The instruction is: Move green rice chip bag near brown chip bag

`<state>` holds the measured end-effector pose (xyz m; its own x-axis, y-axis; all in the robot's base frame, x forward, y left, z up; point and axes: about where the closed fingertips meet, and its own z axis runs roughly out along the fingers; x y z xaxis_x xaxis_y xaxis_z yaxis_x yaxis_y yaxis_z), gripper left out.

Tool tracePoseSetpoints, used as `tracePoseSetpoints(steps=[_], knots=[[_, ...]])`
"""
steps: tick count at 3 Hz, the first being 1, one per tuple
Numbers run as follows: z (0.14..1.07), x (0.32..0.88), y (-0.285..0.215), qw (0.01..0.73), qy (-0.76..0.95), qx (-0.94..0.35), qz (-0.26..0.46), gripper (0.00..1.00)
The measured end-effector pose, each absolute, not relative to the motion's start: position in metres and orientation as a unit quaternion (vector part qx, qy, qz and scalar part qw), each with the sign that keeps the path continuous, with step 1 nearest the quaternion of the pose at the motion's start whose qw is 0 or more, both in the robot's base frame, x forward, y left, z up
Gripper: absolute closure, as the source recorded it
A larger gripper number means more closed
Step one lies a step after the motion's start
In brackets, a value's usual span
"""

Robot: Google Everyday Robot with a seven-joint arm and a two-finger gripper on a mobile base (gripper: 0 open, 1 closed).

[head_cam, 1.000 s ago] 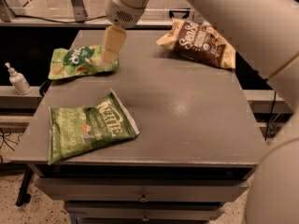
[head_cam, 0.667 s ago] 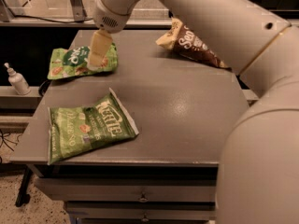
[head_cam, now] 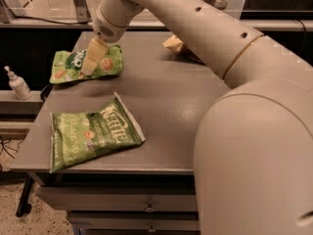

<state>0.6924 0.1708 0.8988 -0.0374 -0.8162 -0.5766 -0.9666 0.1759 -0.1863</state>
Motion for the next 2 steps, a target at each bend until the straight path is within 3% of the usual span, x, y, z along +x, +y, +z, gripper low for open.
tracePoseSetpoints(steps=[1,2], knots=[[0.881,0.706,0.179,0.286,0.718,-0.618,0.143,0.0],[0.869,0.71,0.184,0.281,0.72,-0.615,0.155,0.18]])
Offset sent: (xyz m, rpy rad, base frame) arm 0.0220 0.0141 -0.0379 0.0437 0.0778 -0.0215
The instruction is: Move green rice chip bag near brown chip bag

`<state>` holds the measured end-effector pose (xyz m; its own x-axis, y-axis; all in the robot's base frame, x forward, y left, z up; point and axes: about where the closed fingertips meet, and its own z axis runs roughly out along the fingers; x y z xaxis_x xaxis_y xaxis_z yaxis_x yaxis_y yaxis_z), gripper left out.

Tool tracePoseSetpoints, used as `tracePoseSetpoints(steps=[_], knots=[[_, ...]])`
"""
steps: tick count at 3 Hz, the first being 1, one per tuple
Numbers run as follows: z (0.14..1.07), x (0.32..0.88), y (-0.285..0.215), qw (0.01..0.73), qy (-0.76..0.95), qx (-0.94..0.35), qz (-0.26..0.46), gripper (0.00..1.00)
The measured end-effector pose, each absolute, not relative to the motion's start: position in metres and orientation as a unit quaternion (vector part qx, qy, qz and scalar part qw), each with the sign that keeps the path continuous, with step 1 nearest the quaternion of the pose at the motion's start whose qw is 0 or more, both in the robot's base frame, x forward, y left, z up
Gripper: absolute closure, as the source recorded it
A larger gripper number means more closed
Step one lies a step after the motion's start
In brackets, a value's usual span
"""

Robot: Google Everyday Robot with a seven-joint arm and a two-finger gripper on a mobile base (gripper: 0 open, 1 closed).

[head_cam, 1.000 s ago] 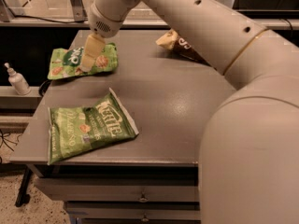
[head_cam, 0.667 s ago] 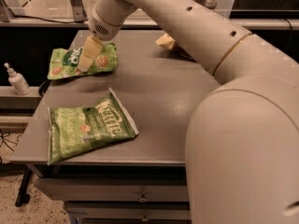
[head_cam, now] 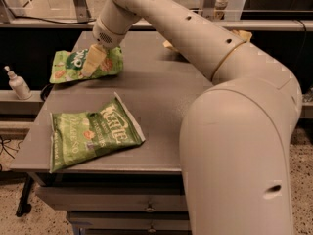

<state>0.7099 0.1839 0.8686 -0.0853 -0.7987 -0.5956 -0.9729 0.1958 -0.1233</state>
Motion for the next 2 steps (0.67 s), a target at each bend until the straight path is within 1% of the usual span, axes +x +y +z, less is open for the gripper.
tracePoseSetpoints(steps=[2], knots=[[0.892,0.705,0.167,0.309,0.717,-0.605,0.156,0.64]])
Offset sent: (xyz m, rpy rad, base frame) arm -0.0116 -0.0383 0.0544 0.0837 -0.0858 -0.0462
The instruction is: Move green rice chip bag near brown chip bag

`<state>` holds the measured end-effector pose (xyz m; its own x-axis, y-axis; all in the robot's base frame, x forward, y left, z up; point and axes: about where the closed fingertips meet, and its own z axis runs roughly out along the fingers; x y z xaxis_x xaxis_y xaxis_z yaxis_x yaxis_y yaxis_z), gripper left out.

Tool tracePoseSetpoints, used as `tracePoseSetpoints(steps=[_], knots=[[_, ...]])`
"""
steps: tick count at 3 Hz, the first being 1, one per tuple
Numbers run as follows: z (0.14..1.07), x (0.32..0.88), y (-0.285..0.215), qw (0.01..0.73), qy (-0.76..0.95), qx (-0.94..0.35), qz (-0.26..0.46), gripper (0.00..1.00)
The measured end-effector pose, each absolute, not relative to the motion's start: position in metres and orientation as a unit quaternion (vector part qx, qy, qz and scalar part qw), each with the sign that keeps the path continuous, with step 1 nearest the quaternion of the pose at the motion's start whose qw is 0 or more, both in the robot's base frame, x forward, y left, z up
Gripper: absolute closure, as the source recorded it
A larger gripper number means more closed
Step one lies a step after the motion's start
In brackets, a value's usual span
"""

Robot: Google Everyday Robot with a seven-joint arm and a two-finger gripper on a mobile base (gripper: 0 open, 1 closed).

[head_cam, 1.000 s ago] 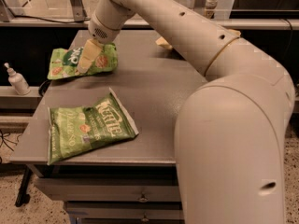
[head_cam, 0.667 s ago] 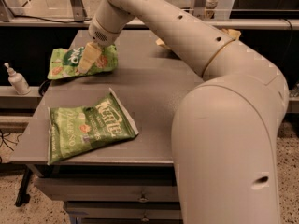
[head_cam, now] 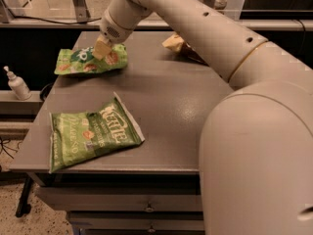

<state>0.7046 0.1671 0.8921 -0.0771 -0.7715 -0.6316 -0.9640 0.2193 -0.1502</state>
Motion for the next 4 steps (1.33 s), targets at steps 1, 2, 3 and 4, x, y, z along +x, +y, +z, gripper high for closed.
tracePoseSetpoints(steps=[1,2,3,4], knots=[[0.907,0.697,0.152,0.324,0.719,-0.596,0.15,0.88],[0.912,0.689,0.144,0.326,0.723,-0.592,0.147,1.0],[0.915,0.687,0.143,0.328,0.722,-0.591,0.146,1.0],[0.92,0.683,0.155,0.327,0.707,-0.606,0.159,0.82]])
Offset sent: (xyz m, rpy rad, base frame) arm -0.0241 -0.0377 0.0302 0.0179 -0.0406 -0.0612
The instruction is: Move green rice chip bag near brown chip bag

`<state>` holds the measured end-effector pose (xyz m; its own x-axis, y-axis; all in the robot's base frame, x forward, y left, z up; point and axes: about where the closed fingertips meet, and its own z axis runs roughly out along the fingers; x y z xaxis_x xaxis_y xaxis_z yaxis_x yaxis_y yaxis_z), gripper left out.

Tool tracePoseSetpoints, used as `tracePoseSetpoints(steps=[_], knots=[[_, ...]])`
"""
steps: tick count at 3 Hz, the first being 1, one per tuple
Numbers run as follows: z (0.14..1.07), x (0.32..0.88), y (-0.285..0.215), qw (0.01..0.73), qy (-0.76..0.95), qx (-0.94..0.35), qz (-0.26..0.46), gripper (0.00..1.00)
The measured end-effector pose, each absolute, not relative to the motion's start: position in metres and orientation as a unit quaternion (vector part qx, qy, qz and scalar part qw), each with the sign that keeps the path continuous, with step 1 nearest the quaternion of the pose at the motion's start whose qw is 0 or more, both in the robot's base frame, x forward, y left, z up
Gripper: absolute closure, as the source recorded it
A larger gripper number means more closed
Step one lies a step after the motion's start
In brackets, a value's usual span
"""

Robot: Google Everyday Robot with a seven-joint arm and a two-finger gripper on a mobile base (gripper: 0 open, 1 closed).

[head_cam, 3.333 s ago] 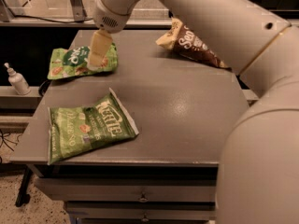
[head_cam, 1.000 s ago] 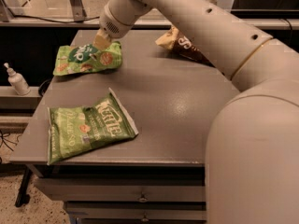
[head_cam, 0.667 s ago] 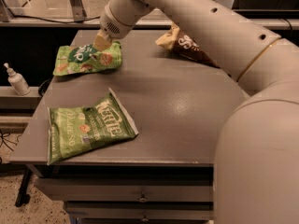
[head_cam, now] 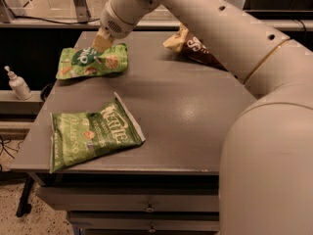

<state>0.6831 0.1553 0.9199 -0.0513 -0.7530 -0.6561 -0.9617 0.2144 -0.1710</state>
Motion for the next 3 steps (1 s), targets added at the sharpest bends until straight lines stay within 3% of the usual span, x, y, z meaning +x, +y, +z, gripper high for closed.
tracePoseSetpoints(steps=[3], knots=[[0.927,0.686,0.199,0.323,0.679,-0.632,0.186,0.13]])
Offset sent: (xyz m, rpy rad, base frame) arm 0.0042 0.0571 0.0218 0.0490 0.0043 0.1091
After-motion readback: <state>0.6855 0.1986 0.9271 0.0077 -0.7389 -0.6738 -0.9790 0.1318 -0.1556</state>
